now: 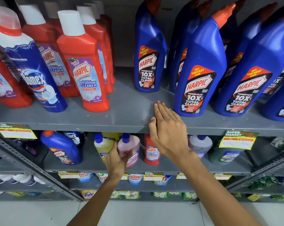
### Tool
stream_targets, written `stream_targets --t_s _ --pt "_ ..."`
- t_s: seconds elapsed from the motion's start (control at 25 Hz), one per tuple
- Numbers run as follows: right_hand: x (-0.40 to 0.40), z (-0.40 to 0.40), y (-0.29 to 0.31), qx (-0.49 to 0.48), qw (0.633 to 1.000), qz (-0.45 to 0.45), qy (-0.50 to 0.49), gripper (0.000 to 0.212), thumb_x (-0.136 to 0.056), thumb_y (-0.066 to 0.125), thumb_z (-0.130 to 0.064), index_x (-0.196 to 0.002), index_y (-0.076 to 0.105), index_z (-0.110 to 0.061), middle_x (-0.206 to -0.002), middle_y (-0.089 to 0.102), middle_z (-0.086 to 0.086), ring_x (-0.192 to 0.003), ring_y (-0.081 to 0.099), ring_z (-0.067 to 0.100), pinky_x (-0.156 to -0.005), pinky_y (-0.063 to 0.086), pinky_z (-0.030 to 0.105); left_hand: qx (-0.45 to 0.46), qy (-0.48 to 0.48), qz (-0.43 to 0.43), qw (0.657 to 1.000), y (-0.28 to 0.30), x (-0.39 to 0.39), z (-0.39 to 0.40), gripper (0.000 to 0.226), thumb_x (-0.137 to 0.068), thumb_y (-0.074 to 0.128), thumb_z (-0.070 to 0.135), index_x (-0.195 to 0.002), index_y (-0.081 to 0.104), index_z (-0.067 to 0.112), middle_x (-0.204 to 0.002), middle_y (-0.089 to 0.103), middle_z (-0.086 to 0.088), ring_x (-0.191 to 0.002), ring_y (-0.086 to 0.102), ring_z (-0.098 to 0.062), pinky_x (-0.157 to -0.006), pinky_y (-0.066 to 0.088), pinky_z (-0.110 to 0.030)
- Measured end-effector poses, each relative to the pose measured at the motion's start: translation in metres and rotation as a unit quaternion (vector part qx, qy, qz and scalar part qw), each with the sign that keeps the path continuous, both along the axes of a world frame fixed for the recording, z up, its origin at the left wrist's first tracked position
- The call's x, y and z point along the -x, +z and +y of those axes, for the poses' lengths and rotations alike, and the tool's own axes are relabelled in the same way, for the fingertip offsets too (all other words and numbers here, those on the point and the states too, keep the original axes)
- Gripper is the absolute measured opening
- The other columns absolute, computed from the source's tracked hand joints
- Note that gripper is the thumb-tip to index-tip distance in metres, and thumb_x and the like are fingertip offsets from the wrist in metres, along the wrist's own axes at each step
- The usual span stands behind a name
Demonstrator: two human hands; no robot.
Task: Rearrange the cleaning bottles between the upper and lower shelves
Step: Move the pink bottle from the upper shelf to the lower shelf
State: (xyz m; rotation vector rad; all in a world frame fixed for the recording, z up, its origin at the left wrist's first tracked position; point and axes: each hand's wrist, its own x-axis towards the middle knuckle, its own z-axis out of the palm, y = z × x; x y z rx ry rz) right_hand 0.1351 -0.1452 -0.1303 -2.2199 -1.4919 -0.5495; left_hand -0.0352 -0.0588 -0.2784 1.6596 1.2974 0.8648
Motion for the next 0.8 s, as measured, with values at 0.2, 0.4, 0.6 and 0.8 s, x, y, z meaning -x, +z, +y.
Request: stream_targets --t_s 0.2,0.4,0.6,0.8 --pt "0.001 -0.001 0.001 0.007 1.000 0.000 -0.003 0.059 -0.107 0.037 -0.033 -0.153 0.054 -0.001 -0.160 0.054 0.015 -0.152 0.050 0.024 -0.128 0.036 0.038 -0.007 -0.005 0.012 1.000 -0.005 -0.007 0.015 0.071 -0.070 0.095 0.036 -0.129 0.064 0.012 -0.116 0.080 -0.010 -0.100 0.076 -0.036 -0.079 0.061 -0.039" --pt "0.002 0.000 0.002 0.002 1.000 -0.001 -0.007 0.059 -0.106 0.037 -0.033 -0.152 0.056 -0.001 -0.159 0.056 0.015 -0.151 0.052 0.025 -0.127 0.036 0.037 -0.017 -0.019 0.031 0.999 -0.006 -0.006 0.016 0.075 -0.070 0.095 0.042 -0.131 0.060 0.013 -0.119 0.079 -0.011 -0.103 0.075 -0.038 -0.082 0.063 -0.047" --pt "0.004 -0.001 0.002 -0.008 1.000 0.001 -0.007 0.059 -0.106 0.036 -0.033 -0.150 0.057 0.000 -0.157 0.057 0.017 -0.149 0.053 0.026 -0.126 0.039 0.039 -0.024 -0.018 0.014 0.999 0.000 -0.010 0.009 0.092 -0.065 0.084 0.069 -0.135 0.056 0.017 -0.124 0.076 -0.011 -0.108 0.073 -0.040 -0.085 0.061 -0.047" --pt "0.004 -0.001 0.003 -0.006 1.000 0.005 -0.007 0.059 -0.106 0.036 -0.034 -0.151 0.056 0.000 -0.158 0.056 0.017 -0.150 0.053 0.026 -0.127 0.037 0.039 -0.056 -0.036 0.033 0.997 0.001 -0.008 0.011 0.087 -0.074 0.080 0.066 -0.136 0.054 0.012 -0.123 0.076 -0.014 -0.107 0.074 -0.042 -0.080 0.058 -0.043"
